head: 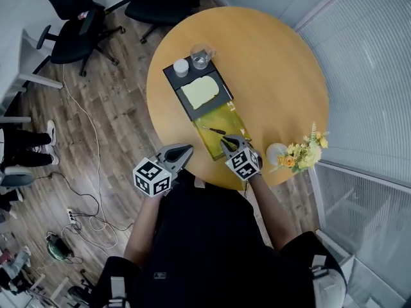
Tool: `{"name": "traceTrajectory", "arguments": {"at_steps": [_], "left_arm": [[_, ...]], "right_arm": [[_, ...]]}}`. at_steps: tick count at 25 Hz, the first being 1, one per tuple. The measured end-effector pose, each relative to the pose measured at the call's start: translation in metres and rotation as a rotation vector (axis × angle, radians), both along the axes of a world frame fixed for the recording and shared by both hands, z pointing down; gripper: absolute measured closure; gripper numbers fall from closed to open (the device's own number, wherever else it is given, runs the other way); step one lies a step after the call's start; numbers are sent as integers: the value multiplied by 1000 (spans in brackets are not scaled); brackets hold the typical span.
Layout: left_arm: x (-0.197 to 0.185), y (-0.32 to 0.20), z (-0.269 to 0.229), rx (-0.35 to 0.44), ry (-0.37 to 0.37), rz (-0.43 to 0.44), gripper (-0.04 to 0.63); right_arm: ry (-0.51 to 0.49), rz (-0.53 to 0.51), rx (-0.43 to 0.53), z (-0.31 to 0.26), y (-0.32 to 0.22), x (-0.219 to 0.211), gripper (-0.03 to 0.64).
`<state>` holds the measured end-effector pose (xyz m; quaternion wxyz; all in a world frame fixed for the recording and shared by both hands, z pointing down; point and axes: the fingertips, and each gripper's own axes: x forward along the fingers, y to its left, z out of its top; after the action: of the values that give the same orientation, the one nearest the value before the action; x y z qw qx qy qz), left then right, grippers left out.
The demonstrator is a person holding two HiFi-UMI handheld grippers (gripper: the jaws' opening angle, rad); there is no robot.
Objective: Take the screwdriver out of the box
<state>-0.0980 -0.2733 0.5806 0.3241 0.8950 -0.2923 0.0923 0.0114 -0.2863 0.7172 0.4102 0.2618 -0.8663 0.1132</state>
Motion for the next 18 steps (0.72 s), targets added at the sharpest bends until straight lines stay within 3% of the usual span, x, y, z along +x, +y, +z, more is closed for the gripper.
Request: {"name": "traceTrajectory", "arguments": {"at_steps": [8, 12, 18], "left_arm": [[-10, 0, 10, -26, 4, -35, 589], [-10, -1, 14, -34, 12, -48, 589], [-6, -4, 15, -34, 22, -41, 589]], "right_arm": [[69, -74, -37, 34, -16, -6, 601], [113, -114, -46, 45, -22, -9, 558], [173, -167, -86, 65, -24, -10, 546]]}}
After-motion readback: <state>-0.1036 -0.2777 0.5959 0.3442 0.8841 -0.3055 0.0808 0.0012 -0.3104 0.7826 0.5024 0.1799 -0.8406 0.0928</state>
